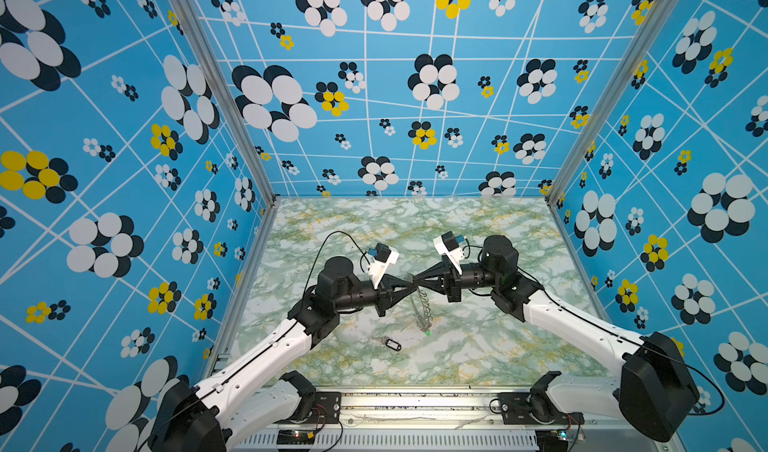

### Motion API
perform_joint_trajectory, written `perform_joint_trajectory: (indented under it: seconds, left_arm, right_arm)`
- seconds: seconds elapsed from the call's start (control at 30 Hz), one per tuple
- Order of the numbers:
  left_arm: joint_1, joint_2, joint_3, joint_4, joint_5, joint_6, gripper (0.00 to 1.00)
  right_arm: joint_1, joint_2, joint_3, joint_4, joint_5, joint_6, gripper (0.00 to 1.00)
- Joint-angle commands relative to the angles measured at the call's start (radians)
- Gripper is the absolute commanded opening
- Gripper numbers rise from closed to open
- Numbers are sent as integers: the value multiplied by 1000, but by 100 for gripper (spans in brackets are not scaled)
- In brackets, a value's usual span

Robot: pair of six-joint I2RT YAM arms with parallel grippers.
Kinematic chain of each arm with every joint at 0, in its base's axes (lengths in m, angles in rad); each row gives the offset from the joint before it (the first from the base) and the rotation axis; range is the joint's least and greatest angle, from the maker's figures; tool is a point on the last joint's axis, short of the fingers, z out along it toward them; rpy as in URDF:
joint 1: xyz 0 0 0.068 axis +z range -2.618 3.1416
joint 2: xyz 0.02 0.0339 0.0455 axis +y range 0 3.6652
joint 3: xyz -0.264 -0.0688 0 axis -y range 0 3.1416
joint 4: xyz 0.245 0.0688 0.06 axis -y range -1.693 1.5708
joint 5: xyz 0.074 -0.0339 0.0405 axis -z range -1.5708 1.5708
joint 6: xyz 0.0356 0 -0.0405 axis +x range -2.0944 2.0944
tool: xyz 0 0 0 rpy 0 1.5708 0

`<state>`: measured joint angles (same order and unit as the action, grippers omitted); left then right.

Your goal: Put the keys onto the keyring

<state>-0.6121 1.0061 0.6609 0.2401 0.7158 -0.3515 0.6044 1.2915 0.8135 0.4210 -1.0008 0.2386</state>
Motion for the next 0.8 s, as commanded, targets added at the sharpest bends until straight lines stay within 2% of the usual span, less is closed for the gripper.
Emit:
perform_joint_trajectory:
  seconds: [0.0, 0.37, 0.6, 0.77]
  left_arm:
    - [-2, -21, 4, 120, -73, 22, 0]
    - [1, -88, -19, 82, -105, 68, 0]
    - [6, -111, -21, 60, -109, 84, 0]
    - [8, -118, -18, 53, -107, 85, 0]
  right_arm:
    - [60, -15, 18, -60, -70, -6, 0]
    - [58, -64, 25, -161, -42, -42, 8]
    - [49, -95, 31, -250, -41, -81, 19]
    - [47, -107, 51, -338, -39, -132, 20]
